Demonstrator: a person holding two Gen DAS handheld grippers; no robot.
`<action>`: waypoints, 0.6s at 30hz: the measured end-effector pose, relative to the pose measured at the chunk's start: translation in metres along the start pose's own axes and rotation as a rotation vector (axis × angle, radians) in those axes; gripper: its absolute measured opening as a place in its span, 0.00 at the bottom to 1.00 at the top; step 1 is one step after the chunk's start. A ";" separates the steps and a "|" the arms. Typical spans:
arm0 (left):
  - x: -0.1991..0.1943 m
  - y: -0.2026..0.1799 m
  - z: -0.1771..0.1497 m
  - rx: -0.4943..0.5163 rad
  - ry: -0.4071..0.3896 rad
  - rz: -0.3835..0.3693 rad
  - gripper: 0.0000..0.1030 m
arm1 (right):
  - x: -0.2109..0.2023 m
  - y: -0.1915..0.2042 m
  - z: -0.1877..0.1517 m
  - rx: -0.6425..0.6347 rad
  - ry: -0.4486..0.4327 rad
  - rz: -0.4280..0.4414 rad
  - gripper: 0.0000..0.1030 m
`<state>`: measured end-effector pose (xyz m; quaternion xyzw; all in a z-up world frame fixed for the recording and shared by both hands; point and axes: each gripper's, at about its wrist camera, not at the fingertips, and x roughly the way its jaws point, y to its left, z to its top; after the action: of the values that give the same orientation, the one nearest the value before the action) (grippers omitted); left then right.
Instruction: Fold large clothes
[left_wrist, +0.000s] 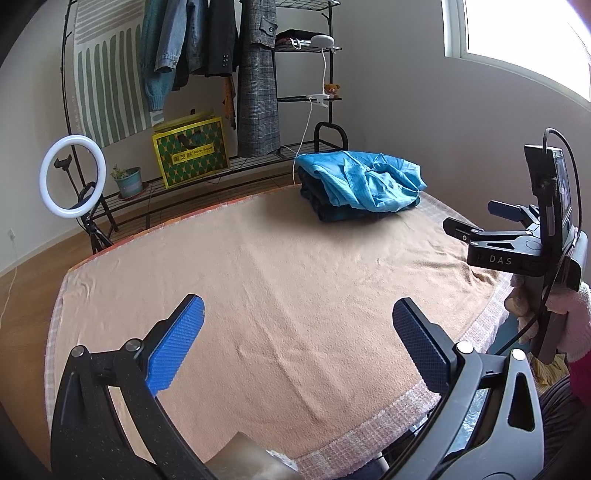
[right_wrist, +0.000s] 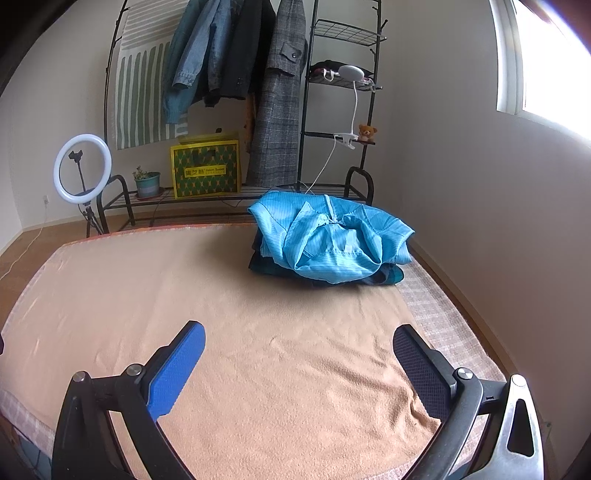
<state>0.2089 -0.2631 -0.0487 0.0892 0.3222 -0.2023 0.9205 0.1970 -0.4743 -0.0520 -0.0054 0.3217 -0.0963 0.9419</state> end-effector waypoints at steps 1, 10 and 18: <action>0.000 0.000 0.000 -0.001 0.000 0.001 1.00 | 0.001 -0.001 0.000 0.001 0.000 0.001 1.00; -0.002 0.000 0.000 -0.002 -0.002 0.002 1.00 | 0.003 -0.003 -0.002 0.005 0.003 0.004 1.00; -0.003 0.000 0.001 0.000 -0.004 0.002 1.00 | 0.005 -0.004 -0.001 0.003 0.003 0.008 1.00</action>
<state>0.2072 -0.2621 -0.0462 0.0891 0.3205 -0.2015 0.9213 0.1995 -0.4786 -0.0551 -0.0025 0.3229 -0.0933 0.9418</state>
